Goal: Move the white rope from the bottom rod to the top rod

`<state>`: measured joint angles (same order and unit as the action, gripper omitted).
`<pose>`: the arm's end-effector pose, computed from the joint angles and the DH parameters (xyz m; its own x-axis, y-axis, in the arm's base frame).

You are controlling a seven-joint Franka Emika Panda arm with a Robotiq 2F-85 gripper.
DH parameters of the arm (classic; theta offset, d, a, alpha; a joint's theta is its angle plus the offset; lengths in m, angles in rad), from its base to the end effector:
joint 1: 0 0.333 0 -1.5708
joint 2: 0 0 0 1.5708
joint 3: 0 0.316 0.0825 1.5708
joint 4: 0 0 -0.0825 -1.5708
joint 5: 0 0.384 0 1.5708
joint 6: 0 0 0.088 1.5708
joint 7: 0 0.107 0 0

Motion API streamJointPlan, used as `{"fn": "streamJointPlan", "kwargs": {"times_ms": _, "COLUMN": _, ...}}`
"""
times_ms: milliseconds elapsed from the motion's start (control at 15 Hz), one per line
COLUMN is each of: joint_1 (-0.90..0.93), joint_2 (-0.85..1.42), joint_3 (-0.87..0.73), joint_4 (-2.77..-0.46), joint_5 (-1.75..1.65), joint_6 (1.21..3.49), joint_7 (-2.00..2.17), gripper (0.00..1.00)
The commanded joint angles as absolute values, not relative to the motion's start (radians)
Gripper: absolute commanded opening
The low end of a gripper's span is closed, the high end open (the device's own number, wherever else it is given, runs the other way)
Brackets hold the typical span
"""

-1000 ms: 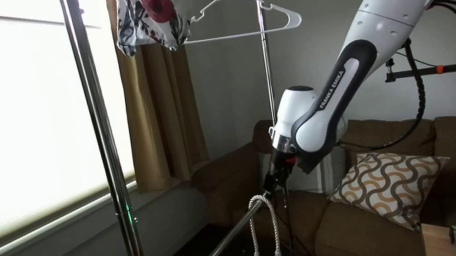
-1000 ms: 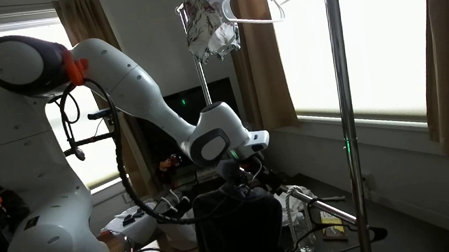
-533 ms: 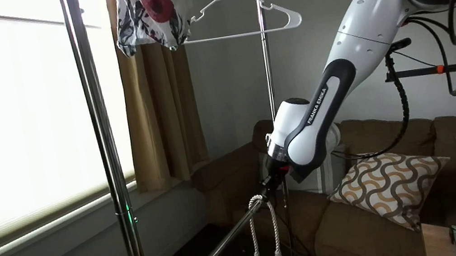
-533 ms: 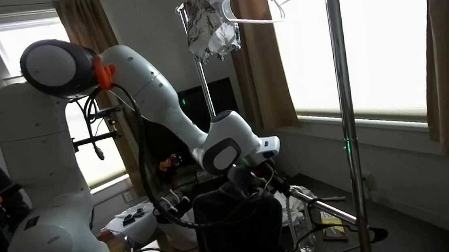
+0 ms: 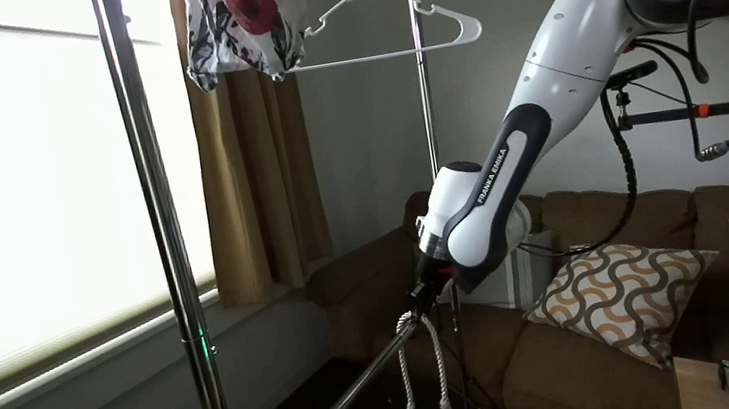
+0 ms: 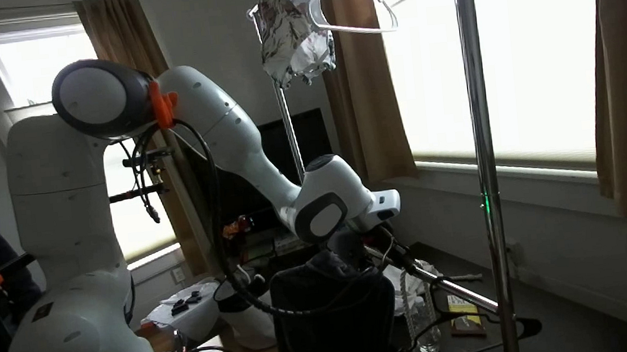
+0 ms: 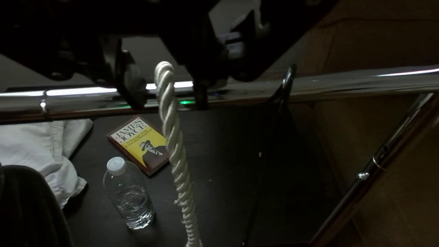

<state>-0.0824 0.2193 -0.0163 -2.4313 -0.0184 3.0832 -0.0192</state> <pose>0.5254 -0.0506 0.2635 0.9067 -0.0502 0.4188 -0.0646 -0.9977 0.0203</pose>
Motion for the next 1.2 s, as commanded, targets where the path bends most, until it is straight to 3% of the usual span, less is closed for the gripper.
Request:
{"fn": "streamJointPlan", "kwargs": {"times_ms": 0, "joint_1": -0.111, "joint_2": 0.250, "joint_3": 0.014, "joint_4": -2.412, "joint_5": -0.003, "joint_6": 3.099, "joint_7": -0.053, "gripper": 0.11}}
{"fn": "streamJointPlan", "kwargs": {"times_ms": 133, "joint_1": -0.119, "joint_2": 0.248, "joint_3": 0.027, "joint_4": -2.412, "joint_5": -0.001, "joint_6": 3.098, "joint_7": -0.057, "gripper": 0.00}}
{"fn": "streamJointPlan", "kwargs": {"times_ms": 533, "joint_1": -0.075, "joint_2": 0.128, "joint_3": -0.030, "joint_4": -2.537, "joint_5": -0.029, "joint_6": 3.138, "joint_7": -0.023, "gripper": 0.03}}
{"fn": "streamJointPlan", "kwargs": {"times_ms": 933, "joint_1": -0.039, "joint_2": -0.087, "joint_3": -0.069, "joint_4": -2.876, "joint_5": 0.029, "joint_6": 3.622, "joint_7": -0.081, "gripper": 0.03}}
{"fn": "streamJointPlan", "kwargs": {"times_ms": 1000, "joint_1": -0.038, "joint_2": 0.005, "joint_3": -0.054, "joint_4": -2.753, "joint_5": 0.038, "joint_6": 3.617, "joint_7": -0.078, "gripper": 0.03}}
{"fn": "streamJointPlan", "kwargs": {"times_ms": 1133, "joint_1": -0.024, "joint_2": -0.022, "joint_3": -0.022, "joint_4": -2.782, "joint_5": 0.208, "joint_6": 3.607, "joint_7": -0.130, "gripper": 0.03}}
